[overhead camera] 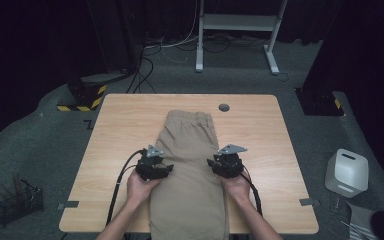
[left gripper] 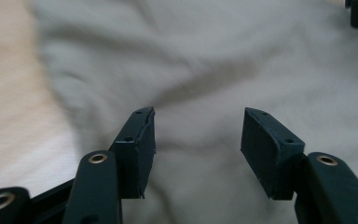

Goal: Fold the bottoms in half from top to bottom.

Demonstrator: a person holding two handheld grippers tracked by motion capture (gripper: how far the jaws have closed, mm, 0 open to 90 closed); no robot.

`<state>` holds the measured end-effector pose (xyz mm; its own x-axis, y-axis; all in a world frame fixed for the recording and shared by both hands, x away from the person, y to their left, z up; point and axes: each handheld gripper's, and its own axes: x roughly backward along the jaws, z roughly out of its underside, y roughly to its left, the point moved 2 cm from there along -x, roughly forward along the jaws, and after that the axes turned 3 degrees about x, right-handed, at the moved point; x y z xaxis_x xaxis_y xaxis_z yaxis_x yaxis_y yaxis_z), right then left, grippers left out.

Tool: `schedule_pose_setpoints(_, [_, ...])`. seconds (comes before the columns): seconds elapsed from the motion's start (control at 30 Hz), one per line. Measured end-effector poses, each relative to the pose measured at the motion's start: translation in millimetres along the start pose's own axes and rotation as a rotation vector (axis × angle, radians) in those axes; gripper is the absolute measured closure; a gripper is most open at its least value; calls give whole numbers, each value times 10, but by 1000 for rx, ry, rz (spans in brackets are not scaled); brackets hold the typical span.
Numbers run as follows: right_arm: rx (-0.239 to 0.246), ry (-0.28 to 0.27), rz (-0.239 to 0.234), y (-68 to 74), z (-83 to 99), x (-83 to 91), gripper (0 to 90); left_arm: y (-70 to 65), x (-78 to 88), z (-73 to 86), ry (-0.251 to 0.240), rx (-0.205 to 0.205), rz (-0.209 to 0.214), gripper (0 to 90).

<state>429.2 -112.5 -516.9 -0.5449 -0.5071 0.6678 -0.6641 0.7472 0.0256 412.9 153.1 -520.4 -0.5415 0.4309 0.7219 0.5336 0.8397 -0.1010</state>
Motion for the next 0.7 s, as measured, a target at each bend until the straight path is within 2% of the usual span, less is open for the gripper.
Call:
schedule_pose_setpoints(0.03, [2, 20, 5, -6, 28, -31, 624, 0, -55, 5, 21, 0, -5, 438])
schedule_pose_setpoints(0.07, [-1, 43, 11, -30, 59, -55, 619, 33, -99, -5, 15, 21, -4, 436])
schedule_pose_setpoints(0.23, [-23, 61, 40, -109, 107, -53, 600, 90, -151, -54, 5, 30, -27, 441])
schedule_pose_setpoints(0.3, [-18, 69, 56, -149, 116, -67, 580, 99, -189, -89, 4, 14, -47, 443])
schedule_pose_setpoints(0.37, [-39, 69, 68, -236, 94, -90, 567, 96, -241, -150, 20, -10, -68, 443])
schedule_pose_setpoints(0.47, [-37, 69, 88, -291, 55, -126, 564, 130, -344, -255, 12, -11, -79, 442])
schedule_pose_setpoints(0.57, [-63, 70, 118, -386, -11, -191, 561, 200, -454, -374, 3, 10, -91, 440])
schedule_pose_setpoints(0.7, [-82, 67, 127, -408, -19, -198, 550, 219, -446, -414, 27, 49, -88, 435])
